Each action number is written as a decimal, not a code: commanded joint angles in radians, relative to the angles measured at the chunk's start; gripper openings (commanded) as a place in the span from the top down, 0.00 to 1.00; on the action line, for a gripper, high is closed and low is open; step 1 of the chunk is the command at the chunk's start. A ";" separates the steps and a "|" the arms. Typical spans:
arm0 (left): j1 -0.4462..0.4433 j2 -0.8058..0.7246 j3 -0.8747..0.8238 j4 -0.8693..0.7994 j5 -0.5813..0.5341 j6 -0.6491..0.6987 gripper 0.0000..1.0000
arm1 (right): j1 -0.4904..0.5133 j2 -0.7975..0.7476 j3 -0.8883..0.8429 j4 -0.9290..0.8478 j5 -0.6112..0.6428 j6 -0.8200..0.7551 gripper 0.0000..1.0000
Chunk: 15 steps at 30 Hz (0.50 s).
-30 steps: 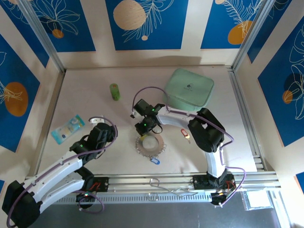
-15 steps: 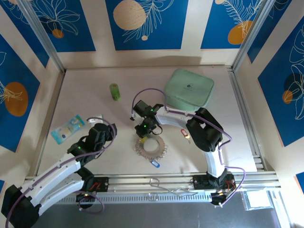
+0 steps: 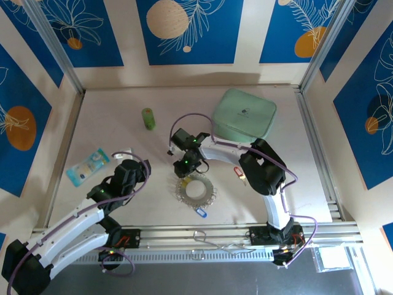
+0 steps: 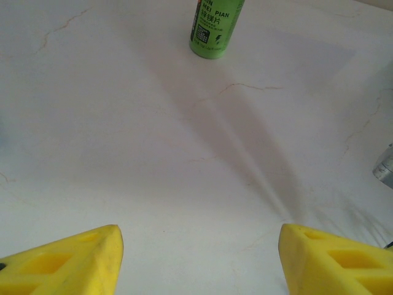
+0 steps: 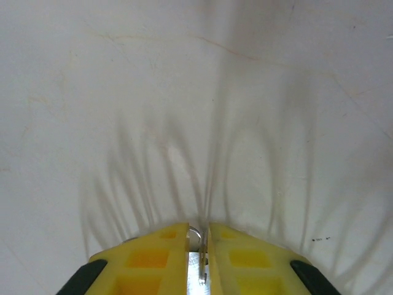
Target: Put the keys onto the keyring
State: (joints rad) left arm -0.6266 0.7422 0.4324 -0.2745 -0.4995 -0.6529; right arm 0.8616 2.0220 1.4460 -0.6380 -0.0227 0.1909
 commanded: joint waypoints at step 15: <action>-0.004 -0.018 -0.008 -0.030 -0.008 -0.008 0.33 | 0.019 0.006 0.044 -0.096 0.026 -0.003 0.77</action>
State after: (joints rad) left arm -0.6266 0.7403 0.4324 -0.2779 -0.4995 -0.6533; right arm 0.8707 2.0346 1.4712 -0.6979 -0.0032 0.1902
